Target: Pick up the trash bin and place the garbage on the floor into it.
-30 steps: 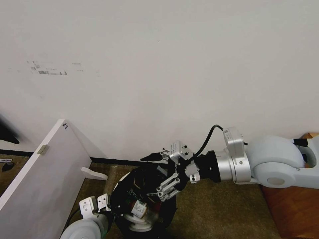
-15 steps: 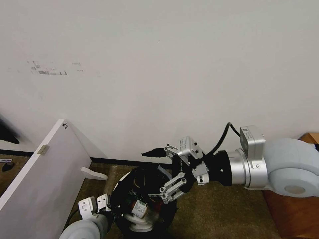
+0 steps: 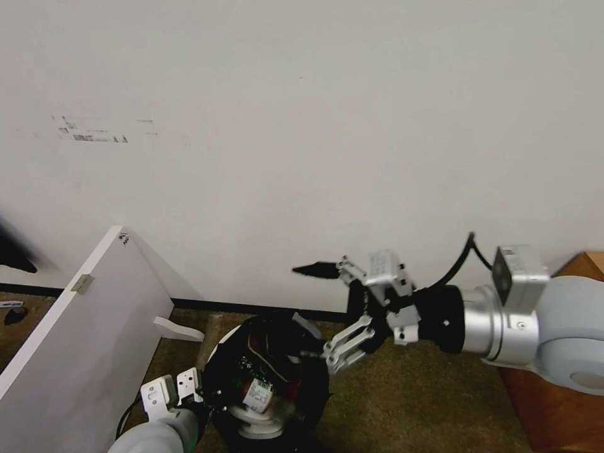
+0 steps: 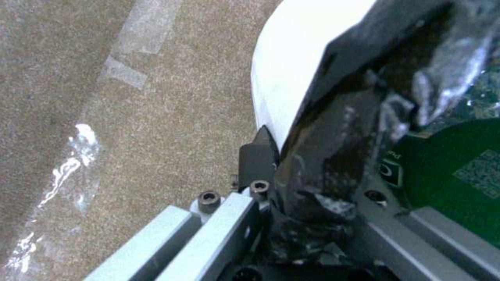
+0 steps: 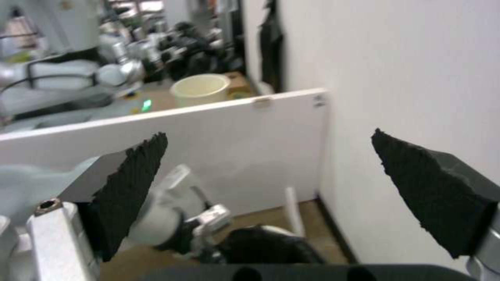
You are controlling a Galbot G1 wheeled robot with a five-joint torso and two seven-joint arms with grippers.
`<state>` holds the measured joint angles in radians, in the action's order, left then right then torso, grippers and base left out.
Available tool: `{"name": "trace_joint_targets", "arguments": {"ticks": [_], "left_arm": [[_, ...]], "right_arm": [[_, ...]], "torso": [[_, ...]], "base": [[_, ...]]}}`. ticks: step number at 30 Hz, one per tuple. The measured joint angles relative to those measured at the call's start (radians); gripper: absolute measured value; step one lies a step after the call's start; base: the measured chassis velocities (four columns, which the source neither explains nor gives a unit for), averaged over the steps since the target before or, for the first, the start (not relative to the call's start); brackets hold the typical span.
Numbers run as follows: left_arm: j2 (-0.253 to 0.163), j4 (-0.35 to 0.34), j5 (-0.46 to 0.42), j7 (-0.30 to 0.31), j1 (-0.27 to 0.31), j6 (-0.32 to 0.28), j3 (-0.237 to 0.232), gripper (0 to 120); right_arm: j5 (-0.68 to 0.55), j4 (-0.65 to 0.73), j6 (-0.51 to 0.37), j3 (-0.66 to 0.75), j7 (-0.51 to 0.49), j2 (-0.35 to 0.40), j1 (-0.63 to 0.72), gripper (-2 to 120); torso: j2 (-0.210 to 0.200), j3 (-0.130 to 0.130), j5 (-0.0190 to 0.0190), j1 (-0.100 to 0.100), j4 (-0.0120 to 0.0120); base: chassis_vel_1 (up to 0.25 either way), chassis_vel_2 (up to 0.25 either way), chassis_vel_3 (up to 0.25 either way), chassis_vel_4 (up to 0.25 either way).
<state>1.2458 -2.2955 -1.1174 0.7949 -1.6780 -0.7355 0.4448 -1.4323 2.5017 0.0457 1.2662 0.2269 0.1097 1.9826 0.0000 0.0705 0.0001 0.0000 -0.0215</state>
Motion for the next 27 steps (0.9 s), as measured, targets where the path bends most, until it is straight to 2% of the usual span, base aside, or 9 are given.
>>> {"name": "trace_joint_targets", "arguments": {"ticks": [3,7,9,13,18,19,21,25,27], "left_arm": [[0.0,0.0,0.003,-0.001,-0.001,0.0,0.0,0],[-0.001,-0.001,0.015,-0.006,-0.009,0.0,0.0,0],[-0.003,-0.011,0.029,-0.014,-0.023,0.0,0.0,0],[-0.004,-0.02,0.042,-0.02,-0.037,0.0,0.001,0],[-0.008,-0.026,0.05,-0.026,-0.033,0.0,0.001,0],[-0.008,-0.026,0.05,-0.026,-0.033,0.0,0.001,0],[-0.009,-0.026,0.05,-0.027,-0.027,0.0,0.002,0],[-0.009,-0.027,0.051,-0.029,-0.027,0.0,0.0,0],[-0.007,-0.027,0.055,-0.031,-0.029,0.0,-0.003,0]], "right_arm": [[0.018,0.0,-0.004,0.0,0.0,-0.038,0.003,100],[0.075,0.0,-0.015,0.003,0.006,-0.138,0.018,100],[0.127,-0.001,-0.027,0.007,0.017,-0.217,0.033,100],[0.17,-0.001,-0.038,0.013,0.033,-0.283,0.049,100],[0.281,-0.002,-0.056,0.015,0.078,-0.448,0.093,100],[0.281,-0.002,-0.056,0.015,0.078,-0.448,0.093,100],[0.364,-0.002,-0.056,0.015,0.122,-0.557,0.127,100],[0.414,-0.002,-0.049,0.014,0.156,-0.629,0.152,100],[0.464,-0.002,-0.036,0.01,0.194,-0.707,0.17,100]], "torso": [[0.0,0.0,0.0,0.0,0.0001],[0.0,0.0,0.0001,0.0,0.0002],[0.0,0.0,0.0,0.0,0.0002],[0.0,0.0,0.0,0.0,0.0003],[0.0,0.0,-0.0001,0.0,0.0001],[0.0,0.0,-0.0001,0.0,0.0001],[0.0,0.0,0.0001,0.0,-0.0004],[0.0,0.0,-0.0001,0.0,0.0001],[0.0,0.0,-0.0001,0.0,0.0002]], "base": [[0.0,0.0,0.0,0.0],[0.0,0.0,0.0,0.0],[0.0,0.0,0.0,0.0],[0.0,0.0,0.0,0.0],[0.0,0.0,0.0,0.0],[0.0,0.0,0.0,0.0],[0.0,0.0,0.0,0.0],[0.0,0.0,0.0,0.0],[0.0,0.0,0.0,0.0]]}}
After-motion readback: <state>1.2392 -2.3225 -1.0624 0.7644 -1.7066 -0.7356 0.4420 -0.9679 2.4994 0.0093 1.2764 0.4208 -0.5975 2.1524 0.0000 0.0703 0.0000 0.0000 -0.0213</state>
